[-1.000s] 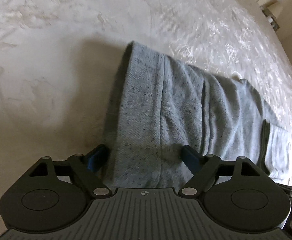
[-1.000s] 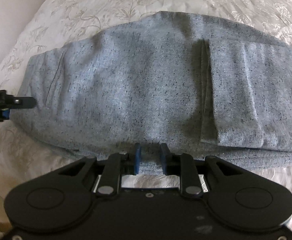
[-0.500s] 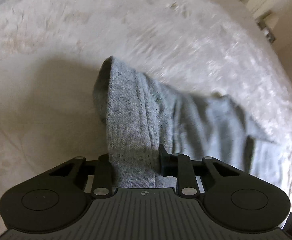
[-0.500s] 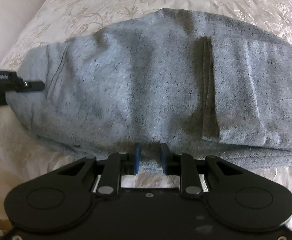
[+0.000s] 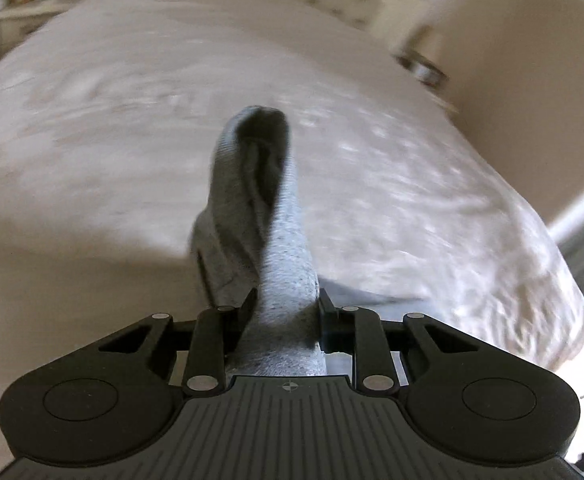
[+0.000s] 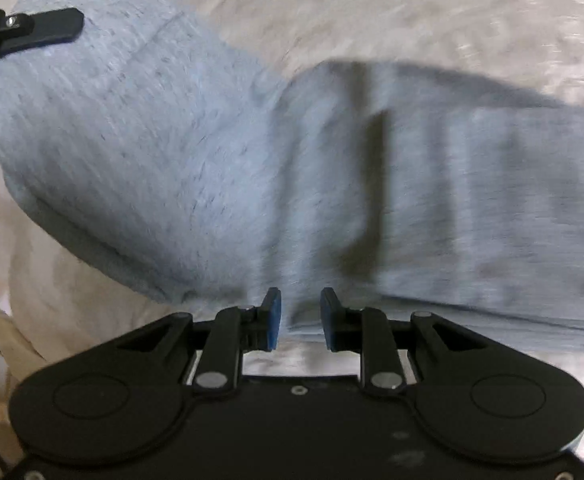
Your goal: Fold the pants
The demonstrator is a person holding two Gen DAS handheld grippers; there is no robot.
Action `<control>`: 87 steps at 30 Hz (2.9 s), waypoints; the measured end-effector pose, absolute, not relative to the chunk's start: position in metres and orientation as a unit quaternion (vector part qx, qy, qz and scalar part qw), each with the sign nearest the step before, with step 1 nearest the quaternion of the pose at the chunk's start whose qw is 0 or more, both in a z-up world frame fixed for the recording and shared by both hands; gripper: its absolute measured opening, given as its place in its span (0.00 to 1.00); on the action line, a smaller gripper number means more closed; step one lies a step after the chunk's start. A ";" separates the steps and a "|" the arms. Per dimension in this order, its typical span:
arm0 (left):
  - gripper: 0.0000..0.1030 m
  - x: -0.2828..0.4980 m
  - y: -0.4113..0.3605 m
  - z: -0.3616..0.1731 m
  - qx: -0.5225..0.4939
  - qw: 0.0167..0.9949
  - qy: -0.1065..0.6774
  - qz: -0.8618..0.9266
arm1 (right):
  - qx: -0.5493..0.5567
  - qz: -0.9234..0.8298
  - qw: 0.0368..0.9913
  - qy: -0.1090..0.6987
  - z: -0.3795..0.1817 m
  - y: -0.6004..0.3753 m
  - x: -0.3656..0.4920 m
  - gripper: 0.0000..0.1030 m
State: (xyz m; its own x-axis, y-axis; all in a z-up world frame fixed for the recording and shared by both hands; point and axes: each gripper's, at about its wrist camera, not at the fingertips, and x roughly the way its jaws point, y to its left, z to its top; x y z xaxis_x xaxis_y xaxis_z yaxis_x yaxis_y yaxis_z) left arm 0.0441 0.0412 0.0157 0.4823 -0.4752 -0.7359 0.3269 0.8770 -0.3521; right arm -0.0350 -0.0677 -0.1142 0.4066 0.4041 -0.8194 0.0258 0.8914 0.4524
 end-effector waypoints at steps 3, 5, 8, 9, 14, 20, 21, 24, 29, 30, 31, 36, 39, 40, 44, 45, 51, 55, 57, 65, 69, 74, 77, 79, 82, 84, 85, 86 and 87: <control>0.24 0.046 -0.025 -0.002 -0.072 0.839 0.466 -0.271 | 0.219 0.086 0.820 0.522 -0.109 -0.121 -0.047 0.25; 0.25 0.049 -0.063 -0.024 -0.070 0.824 0.483 -0.289 | 0.222 0.060 0.822 0.521 -0.111 -0.158 -0.055 0.25; 0.28 0.057 -0.125 -0.070 -0.064 0.792 0.529 -0.299 | 0.221 0.013 0.820 0.528 -0.122 -0.213 -0.068 0.25; 0.27 0.059 -0.139 -0.084 -0.064 0.778 0.545 -0.305 | 0.222 0.000 0.818 0.530 -0.126 -0.231 -0.072 0.25; 0.28 0.048 -0.174 -0.100 -0.066 0.756 0.569 -0.317 | 0.221 -0.027 0.816 0.534 -0.134 -0.294 -0.081 0.26; 0.29 0.045 -0.154 -0.075 -0.064 0.802 0.532 -0.265 | 0.219 -0.032 0.834 0.506 -0.123 -0.326 -0.070 0.37; 0.29 0.045 -0.142 -0.074 -0.062 0.808 0.532 -0.244 | 0.223 -0.033 0.839 0.496 -0.120 -0.327 -0.067 0.39; 0.29 0.046 -0.104 -0.079 -0.059 0.817 0.545 -0.178 | 0.252 -0.009 0.850 0.463 -0.114 -0.334 -0.055 0.52; 0.29 0.047 -0.046 -0.088 -0.077 0.819 0.563 -0.077 | 0.281 0.048 0.832 0.476 -0.132 -0.321 -0.025 0.61; 0.29 0.046 -0.037 -0.086 -0.080 0.820 0.563 -0.066 | 0.283 0.052 0.826 0.484 -0.138 -0.317 -0.020 0.65; 0.29 0.044 -0.029 -0.085 -0.082 0.821 0.563 -0.055 | 0.282 0.053 0.820 0.496 -0.144 -0.313 -0.014 0.67; 0.29 0.043 0.005 -0.090 -0.084 0.815 0.572 -0.026 | 0.279 0.039 0.806 0.521 -0.166 -0.297 0.000 0.76; 0.29 0.046 0.018 -0.094 -0.090 0.813 0.574 -0.021 | 0.290 0.057 0.798 0.525 -0.166 -0.287 0.006 0.25; 0.29 0.047 0.021 -0.095 -0.090 0.813 0.574 -0.022 | 0.287 0.054 0.796 0.530 -0.160 -0.283 0.007 0.19; 0.29 0.055 0.026 -0.097 -0.087 0.811 0.578 -0.027 | 0.307 0.097 0.810 0.490 -0.107 -0.276 0.007 0.11; 0.29 0.057 0.025 -0.098 -0.085 0.812 0.577 -0.032 | 0.316 0.108 0.814 0.475 -0.088 -0.276 0.004 0.10; 0.29 0.062 0.007 -0.096 -0.063 0.817 0.569 -0.074 | 0.273 0.057 0.841 0.463 -0.054 -0.304 -0.021 0.11; 0.29 0.066 -0.016 -0.100 -0.045 0.809 0.574 -0.113 | 0.217 -0.024 0.804 0.553 -0.117 -0.313 -0.008 0.19; 0.29 0.068 -0.029 -0.095 -0.034 0.812 0.566 -0.138 | 0.196 -0.048 0.801 0.563 -0.128 -0.310 -0.005 0.21; 0.29 0.093 -0.088 -0.110 0.021 0.809 0.554 -0.196 | 0.201 -0.070 0.854 0.474 -0.095 -0.291 -0.001 0.38; 0.29 0.106 -0.107 -0.138 0.075 0.797 0.572 -0.179 | 0.148 -0.087 0.843 0.509 -0.115 -0.283 0.017 0.48; 0.31 0.097 -0.097 -0.148 0.075 0.798 0.572 -0.176 | 0.170 -0.095 0.815 0.546 -0.137 -0.293 0.005 0.67; 0.36 0.084 -0.085 -0.147 0.061 0.799 0.574 -0.170 | 0.202 -0.095 0.799 0.559 -0.149 -0.301 -0.007 0.73; 0.37 0.075 -0.074 -0.148 0.045 0.801 0.576 -0.159 | 0.237 -0.086 0.791 0.557 -0.153 -0.304 -0.018 0.75; 0.38 0.069 -0.061 -0.149 0.025 0.806 0.576 -0.136 | 0.279 -0.077 0.780 0.555 -0.162 -0.315 -0.026 0.77; 0.41 0.067 -0.054 -0.154 0.007 0.806 0.579 -0.126 | 0.287 -0.067 0.776 0.558 -0.167 -0.319 -0.024 0.81; 0.42 0.069 -0.053 -0.156 -0.001 0.804 0.582 -0.125 | 0.289 -0.060 0.774 0.561 -0.171 -0.320 -0.023 0.83; 0.43 0.072 -0.053 -0.158 -0.006 0.802 0.585 -0.123 | 0.291 -0.053 0.772 0.563 -0.174 -0.321 -0.021 0.87; 0.46 0.075 -0.053 -0.161 -0.009 0.801 0.587 -0.123 | 0.294 -0.044 0.770 0.565 -0.178 -0.322 -0.018 0.92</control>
State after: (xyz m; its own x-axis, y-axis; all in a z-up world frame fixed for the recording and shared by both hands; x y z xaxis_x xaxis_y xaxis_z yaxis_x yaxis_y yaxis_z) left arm 0.0747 -0.0531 -0.1605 0.2819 -0.2067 -0.9369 0.1857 0.9698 -0.1581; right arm -0.0178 -0.3216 -0.1775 0.3571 0.2641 -0.8960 0.4002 0.8234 0.4022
